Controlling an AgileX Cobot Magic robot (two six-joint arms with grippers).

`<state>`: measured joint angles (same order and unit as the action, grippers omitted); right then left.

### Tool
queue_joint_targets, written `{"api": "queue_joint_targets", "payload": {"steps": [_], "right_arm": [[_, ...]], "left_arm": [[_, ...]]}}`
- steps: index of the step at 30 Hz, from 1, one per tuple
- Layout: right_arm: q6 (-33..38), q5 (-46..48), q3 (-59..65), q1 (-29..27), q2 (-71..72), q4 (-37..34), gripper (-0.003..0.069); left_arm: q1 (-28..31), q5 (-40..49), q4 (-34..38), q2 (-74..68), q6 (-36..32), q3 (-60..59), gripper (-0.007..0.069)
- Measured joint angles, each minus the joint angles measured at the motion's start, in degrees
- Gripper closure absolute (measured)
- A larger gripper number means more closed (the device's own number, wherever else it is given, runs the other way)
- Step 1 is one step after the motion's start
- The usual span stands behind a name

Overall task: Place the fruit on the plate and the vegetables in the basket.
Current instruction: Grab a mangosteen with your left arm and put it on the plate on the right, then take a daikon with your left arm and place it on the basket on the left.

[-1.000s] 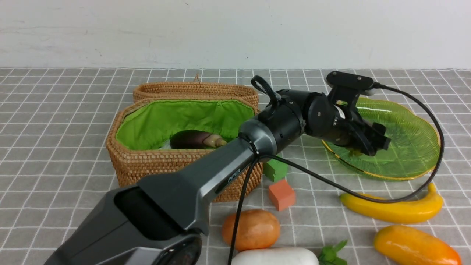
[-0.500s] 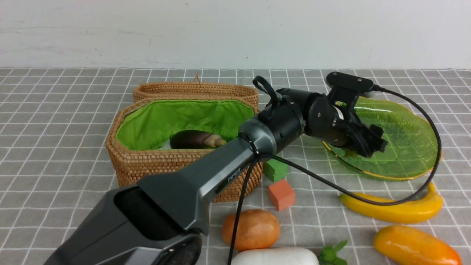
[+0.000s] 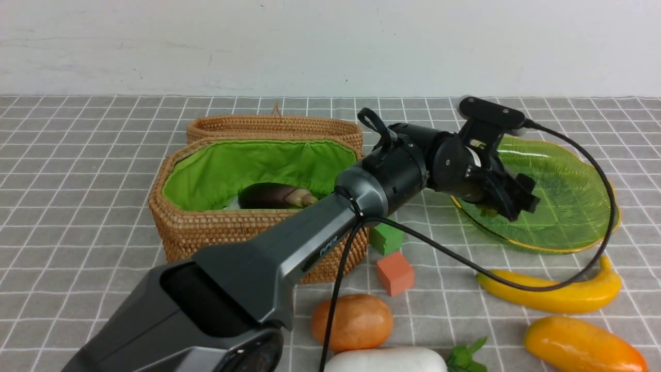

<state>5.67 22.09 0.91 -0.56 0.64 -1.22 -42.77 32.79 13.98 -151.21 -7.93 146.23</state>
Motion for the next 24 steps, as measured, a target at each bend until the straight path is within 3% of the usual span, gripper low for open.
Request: {"api": "queue_joint_targets", "payload": {"steps": [4,7,15,20,24], "right_arm": [[0.0,0.0,0.0,0.0,0.0,0.0,0.0417],[0.0,0.0,0.0,0.0,0.0,0.0,0.0417],[0.0,0.0,0.0,0.0,0.0,0.1,0.0417],[0.0,0.0,0.0,0.0,0.0,0.2,0.0417],[0.0,0.0,0.0,0.0,0.0,0.2,0.0417]], "left_arm": [[-0.1,0.6,-0.9,0.1,-3.7,0.0,-0.0036],[-0.9,2.8,-6.0,0.2,-9.3,0.0,-0.0045],[-1.8,8.8,-9.2,4.0,-5.6,0.0,-0.0022],[-1.7,20.1,-11.1,11.3,-5.4,0.0,0.0043],[-1.4,36.2,-11.1,20.6,-5.4,-0.4,0.0129]]}}
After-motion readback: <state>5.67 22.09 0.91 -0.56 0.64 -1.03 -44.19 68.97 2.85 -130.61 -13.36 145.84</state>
